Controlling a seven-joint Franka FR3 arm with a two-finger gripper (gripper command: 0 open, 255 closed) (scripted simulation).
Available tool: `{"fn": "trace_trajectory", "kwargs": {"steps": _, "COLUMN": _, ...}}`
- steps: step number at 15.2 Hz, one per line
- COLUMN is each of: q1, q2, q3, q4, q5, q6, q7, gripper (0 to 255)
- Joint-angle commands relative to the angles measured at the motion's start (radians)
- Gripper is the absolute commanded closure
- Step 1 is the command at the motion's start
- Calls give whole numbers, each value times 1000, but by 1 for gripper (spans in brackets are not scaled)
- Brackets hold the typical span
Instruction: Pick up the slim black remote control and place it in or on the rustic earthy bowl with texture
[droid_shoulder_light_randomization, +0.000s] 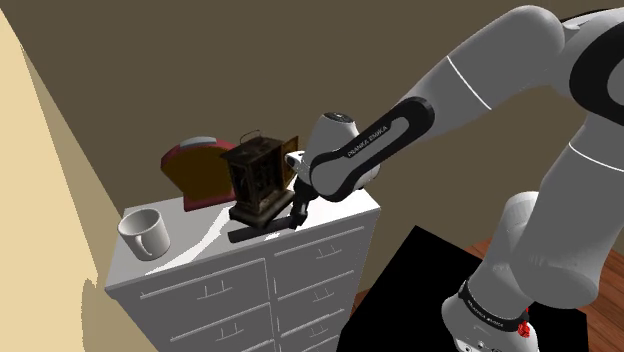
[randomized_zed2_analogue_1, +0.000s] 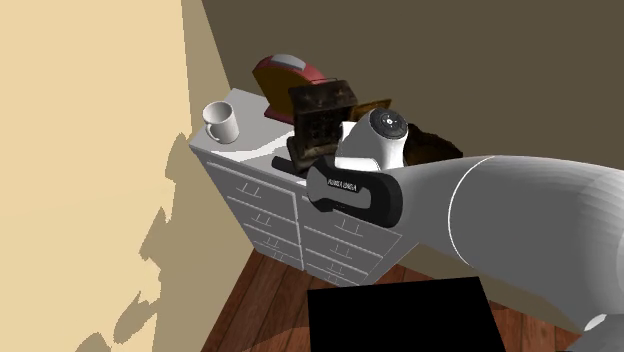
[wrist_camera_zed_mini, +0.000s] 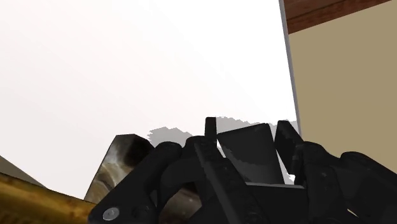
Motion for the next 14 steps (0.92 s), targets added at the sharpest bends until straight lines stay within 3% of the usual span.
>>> {"fn": "trace_trajectory", "kwargs": {"steps": 1, "q1": 0, "q2": 4, "q3": 0, "q4": -6, "q5": 2, "q6": -4, "q7": -7, "gripper": 255}}
{"fn": "trace_trajectory", "kwargs": {"steps": 14, "q1": -14, "q2": -134, "q3": -4, "q4": 41, "q5": -74, "q6": -187, "q7": 69, "gripper": 255}}
